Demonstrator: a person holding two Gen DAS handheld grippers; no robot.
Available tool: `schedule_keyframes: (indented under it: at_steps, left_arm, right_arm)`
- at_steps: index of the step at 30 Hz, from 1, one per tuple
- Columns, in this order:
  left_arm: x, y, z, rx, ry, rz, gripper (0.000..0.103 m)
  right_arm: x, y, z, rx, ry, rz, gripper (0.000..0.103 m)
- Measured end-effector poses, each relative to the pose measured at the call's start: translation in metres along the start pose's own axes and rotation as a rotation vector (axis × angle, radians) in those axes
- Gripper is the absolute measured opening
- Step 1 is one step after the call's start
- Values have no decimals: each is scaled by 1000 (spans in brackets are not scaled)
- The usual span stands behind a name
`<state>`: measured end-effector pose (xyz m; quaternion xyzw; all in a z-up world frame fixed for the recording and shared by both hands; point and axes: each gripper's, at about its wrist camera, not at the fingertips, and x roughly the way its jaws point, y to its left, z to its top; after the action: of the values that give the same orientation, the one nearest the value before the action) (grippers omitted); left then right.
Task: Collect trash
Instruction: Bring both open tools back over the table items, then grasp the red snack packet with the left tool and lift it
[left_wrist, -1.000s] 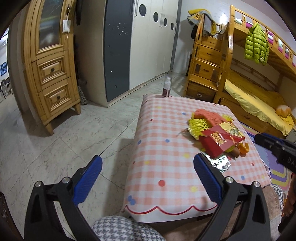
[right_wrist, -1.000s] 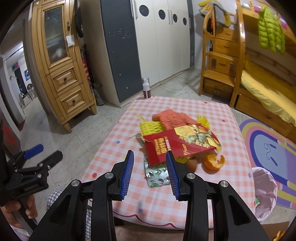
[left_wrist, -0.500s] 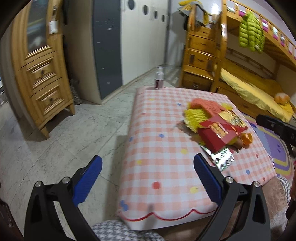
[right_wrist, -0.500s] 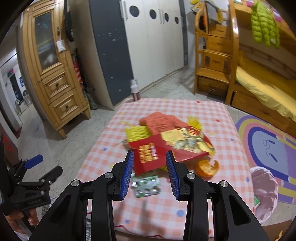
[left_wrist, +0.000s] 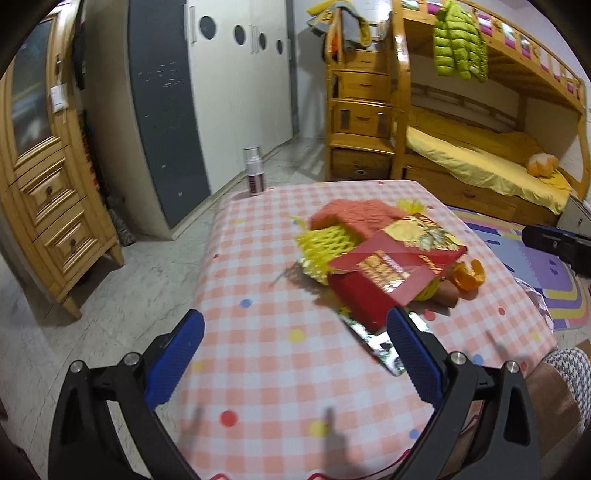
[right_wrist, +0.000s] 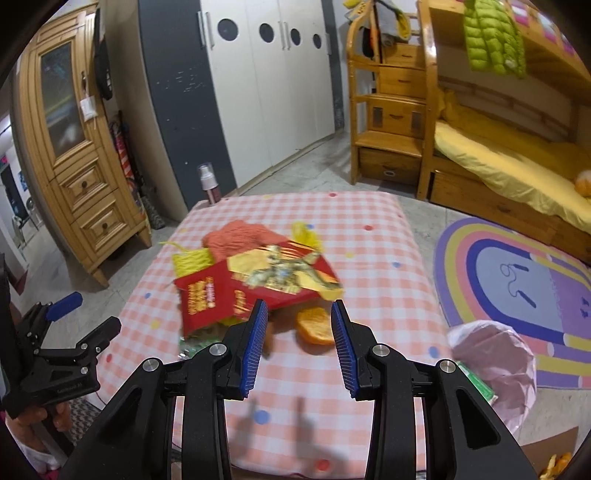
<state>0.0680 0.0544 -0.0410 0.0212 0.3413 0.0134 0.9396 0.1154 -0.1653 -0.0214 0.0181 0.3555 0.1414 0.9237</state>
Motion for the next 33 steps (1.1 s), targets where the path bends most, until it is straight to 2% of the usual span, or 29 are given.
schedule_keyframes:
  at_steps: [7,15,17,23,24,25,26,28,33]
  left_arm:
    - [14,-30,1,49,5,-58,96]
    - [49,-64,5,187,49,-20,95]
    - [60,-71,7,229,65,-5,91]
    - [81,-88,13,348,95,13,69]
    - [81,-88,13,354,96,5,61]
    - [80,-89,14,361,97,-8,48]
    - [78,-88,16,364,97,-18,40]
    - [72,-83,22,335,83,-35,19]
    - [48,-56,47,173,26,-110,4]
  right_arm:
    - [-2,-39,-11,86,13,-21,41]
    - [1,-54,-16,114,12,-13,42]
    - [1,-55,-17,118,13,-11,42]
    - [-3,-59,-15,117,13,-17,42]
    - [-4,-58,-16,115,13,-19,42]
    - [-5,-58,-15,113,12,-21,42]
    - [-6,-57,-15,111,13,-20,42]
    - [-9,-54,-14,100,11,-18,42]
    - [-16,-46,-12,84,-2,-17,42]
